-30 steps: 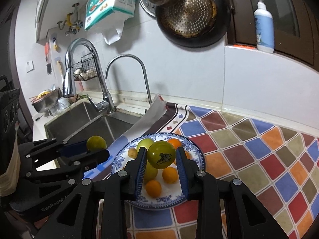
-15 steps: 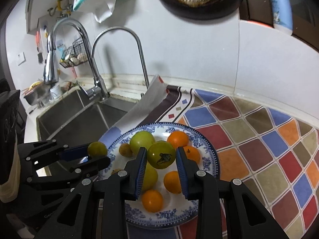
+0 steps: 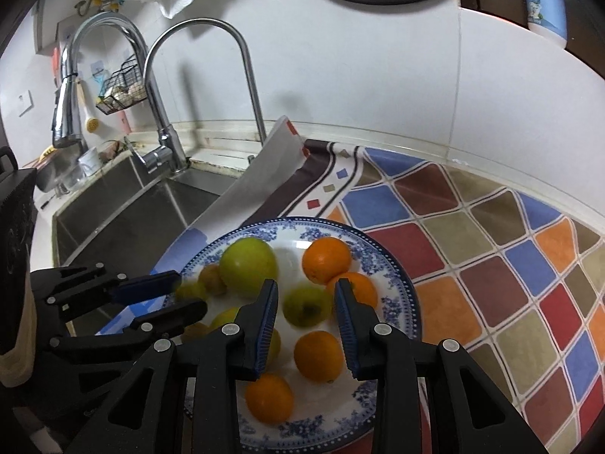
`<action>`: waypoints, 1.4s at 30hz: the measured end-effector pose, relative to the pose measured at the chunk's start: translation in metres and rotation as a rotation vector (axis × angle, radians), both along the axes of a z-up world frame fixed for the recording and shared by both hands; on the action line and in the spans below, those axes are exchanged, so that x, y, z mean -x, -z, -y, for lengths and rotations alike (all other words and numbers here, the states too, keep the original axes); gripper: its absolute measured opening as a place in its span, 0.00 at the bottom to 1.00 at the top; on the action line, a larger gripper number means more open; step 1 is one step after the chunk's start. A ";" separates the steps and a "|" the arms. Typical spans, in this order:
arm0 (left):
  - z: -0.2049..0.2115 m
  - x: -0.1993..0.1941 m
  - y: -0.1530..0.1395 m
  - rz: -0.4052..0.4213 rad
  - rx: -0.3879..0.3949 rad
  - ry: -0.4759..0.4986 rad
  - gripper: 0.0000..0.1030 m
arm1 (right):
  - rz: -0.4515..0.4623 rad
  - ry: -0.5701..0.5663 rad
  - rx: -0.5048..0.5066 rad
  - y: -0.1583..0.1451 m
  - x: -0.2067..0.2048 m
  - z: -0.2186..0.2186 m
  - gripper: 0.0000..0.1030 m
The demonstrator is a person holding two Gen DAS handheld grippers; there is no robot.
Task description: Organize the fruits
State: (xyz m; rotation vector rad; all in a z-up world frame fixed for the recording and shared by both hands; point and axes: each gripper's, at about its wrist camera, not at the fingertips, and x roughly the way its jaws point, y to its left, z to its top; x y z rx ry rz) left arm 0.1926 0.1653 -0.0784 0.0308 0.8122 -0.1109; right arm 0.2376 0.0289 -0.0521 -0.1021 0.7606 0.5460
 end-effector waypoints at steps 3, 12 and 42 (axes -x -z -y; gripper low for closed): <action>0.003 0.008 -0.006 0.019 -0.011 0.008 0.38 | 0.016 0.020 0.010 -0.004 0.005 0.004 0.35; 0.006 0.041 -0.031 0.126 -0.020 -0.006 0.60 | 0.066 0.109 0.013 -0.023 0.044 0.024 0.47; 0.053 0.200 -0.087 0.348 -0.041 -0.105 0.95 | 0.224 0.360 -0.002 -0.073 0.220 0.107 0.86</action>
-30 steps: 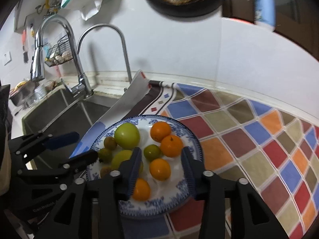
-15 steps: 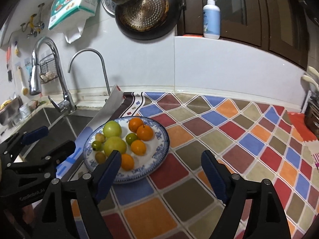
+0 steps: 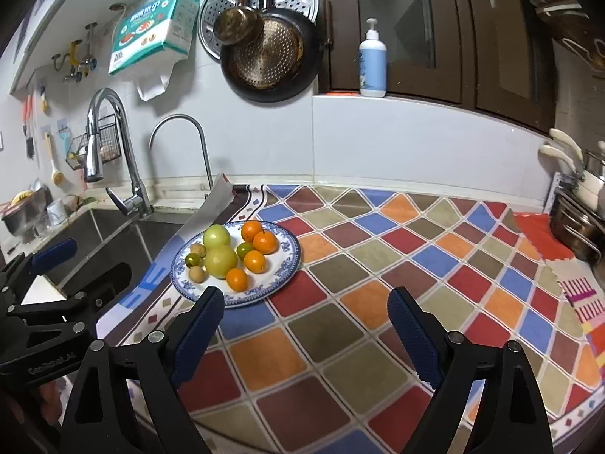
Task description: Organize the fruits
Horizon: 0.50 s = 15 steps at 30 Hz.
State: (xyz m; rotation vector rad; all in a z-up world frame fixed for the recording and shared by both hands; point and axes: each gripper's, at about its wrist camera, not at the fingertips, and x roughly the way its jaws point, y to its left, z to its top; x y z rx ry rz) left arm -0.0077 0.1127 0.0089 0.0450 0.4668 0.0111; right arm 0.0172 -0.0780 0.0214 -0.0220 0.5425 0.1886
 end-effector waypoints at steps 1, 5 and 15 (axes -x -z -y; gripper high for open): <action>0.001 0.006 -0.002 0.005 0.001 0.003 0.96 | 0.002 0.003 0.002 -0.001 0.005 0.002 0.86; 0.006 0.025 -0.007 0.015 -0.002 0.007 0.98 | 0.016 0.014 0.006 -0.007 0.026 0.008 0.86; 0.017 0.064 -0.017 0.040 -0.013 0.016 1.00 | 0.061 0.027 0.006 -0.017 0.070 0.019 0.89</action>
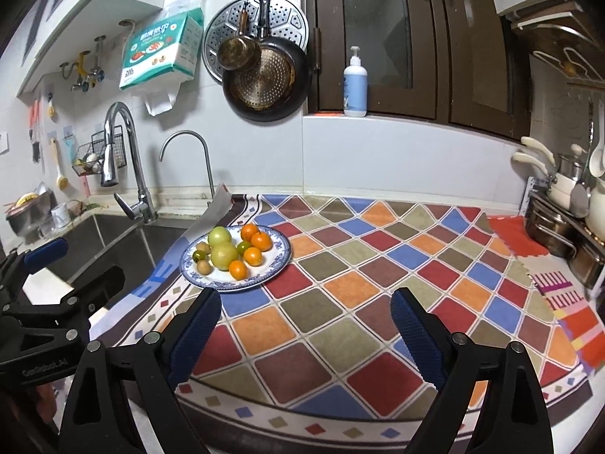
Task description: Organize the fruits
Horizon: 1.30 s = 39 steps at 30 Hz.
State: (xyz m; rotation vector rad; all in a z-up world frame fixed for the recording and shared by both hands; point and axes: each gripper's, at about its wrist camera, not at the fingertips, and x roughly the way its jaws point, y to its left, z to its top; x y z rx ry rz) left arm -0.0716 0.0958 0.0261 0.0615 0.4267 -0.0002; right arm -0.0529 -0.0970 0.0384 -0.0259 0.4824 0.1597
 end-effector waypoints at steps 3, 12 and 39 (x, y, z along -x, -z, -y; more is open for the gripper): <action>0.003 0.010 -0.002 0.007 -0.002 -0.002 1.00 | 0.009 -0.001 -0.001 -0.002 0.010 0.003 0.89; 0.008 0.031 -0.007 0.020 -0.002 -0.008 1.00 | 0.030 -0.003 -0.002 -0.007 0.035 0.009 0.89; 0.021 0.048 -0.010 0.021 -0.013 -0.007 1.00 | 0.040 -0.001 -0.007 -0.011 0.052 0.019 0.89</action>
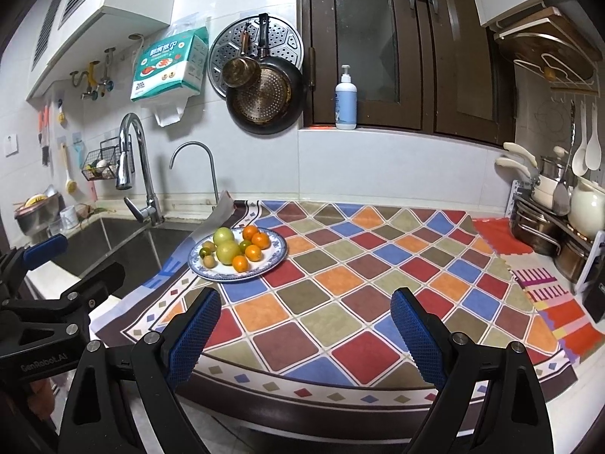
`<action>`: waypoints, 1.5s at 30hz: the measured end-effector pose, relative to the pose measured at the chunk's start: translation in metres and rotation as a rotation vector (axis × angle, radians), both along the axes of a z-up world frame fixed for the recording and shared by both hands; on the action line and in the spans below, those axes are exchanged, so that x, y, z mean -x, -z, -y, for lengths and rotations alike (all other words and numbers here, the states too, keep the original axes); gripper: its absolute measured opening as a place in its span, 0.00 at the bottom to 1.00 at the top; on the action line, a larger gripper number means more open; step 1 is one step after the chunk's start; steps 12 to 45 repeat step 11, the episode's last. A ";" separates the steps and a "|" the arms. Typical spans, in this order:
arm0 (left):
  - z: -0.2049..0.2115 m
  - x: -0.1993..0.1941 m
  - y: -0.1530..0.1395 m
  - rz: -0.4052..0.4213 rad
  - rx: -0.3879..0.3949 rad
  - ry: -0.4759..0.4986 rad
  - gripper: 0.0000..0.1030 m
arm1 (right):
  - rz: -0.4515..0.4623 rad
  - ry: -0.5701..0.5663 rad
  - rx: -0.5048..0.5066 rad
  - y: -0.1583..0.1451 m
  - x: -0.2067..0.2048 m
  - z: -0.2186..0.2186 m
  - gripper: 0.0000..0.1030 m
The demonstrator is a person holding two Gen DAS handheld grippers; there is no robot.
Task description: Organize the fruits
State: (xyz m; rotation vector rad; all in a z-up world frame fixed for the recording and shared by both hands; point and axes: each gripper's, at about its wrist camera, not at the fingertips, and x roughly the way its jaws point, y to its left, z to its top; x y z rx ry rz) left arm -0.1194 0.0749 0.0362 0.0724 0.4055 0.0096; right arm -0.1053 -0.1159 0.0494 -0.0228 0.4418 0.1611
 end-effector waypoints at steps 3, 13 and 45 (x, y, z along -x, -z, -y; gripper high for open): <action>0.000 0.000 0.000 0.001 0.000 0.000 1.00 | -0.004 0.003 -0.004 0.000 0.002 0.004 0.89; -0.001 -0.005 0.002 -0.013 0.003 -0.009 1.00 | -0.015 -0.001 -0.002 0.002 0.000 0.005 0.89; -0.001 -0.005 0.002 -0.013 0.003 -0.009 1.00 | -0.015 -0.001 -0.002 0.002 0.000 0.005 0.89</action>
